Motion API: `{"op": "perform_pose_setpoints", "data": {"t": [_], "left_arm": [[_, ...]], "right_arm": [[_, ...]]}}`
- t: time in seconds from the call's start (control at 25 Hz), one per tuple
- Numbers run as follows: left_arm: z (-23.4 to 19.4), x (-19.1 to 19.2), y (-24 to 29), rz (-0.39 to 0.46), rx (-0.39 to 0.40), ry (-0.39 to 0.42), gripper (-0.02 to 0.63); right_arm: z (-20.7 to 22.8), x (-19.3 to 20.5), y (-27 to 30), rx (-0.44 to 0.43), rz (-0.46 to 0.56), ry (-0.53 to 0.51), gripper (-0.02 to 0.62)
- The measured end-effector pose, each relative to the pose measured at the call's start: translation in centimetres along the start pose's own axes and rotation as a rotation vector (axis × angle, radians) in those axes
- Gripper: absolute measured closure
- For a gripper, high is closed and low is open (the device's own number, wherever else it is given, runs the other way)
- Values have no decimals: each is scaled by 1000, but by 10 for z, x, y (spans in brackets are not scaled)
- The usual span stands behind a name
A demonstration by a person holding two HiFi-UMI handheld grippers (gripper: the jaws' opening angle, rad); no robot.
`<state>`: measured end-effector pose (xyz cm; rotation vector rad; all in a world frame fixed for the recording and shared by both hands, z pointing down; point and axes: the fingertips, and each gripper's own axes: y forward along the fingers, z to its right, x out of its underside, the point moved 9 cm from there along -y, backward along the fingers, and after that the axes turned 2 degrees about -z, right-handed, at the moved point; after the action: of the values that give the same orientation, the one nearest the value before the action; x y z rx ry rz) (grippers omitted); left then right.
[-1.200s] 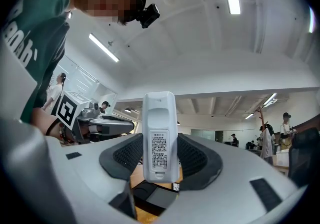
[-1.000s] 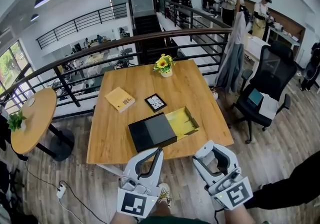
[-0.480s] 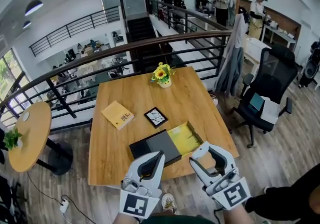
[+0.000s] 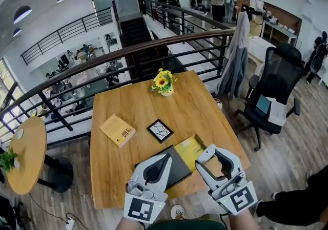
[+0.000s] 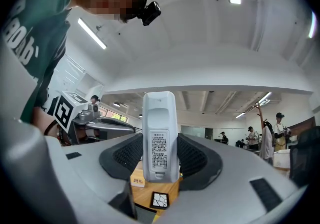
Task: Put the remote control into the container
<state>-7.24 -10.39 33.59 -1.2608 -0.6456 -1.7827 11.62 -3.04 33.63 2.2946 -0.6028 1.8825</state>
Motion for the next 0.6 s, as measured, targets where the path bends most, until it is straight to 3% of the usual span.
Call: {"op": "perform_pose_setpoints", "data": {"t": [0.24, 0.44, 0.6], "left_arm": [[-18, 12, 7, 6, 26, -9, 606], [-30, 19, 7, 41, -10, -84, 606], [-31, 24, 8, 36, -25, -82, 607]], "right_arm": [[0, 6, 21, 26, -7, 3, 371], [1, 10, 29, 41, -3, -8, 371], [1, 16, 30, 45, -41, 2, 371]]}}
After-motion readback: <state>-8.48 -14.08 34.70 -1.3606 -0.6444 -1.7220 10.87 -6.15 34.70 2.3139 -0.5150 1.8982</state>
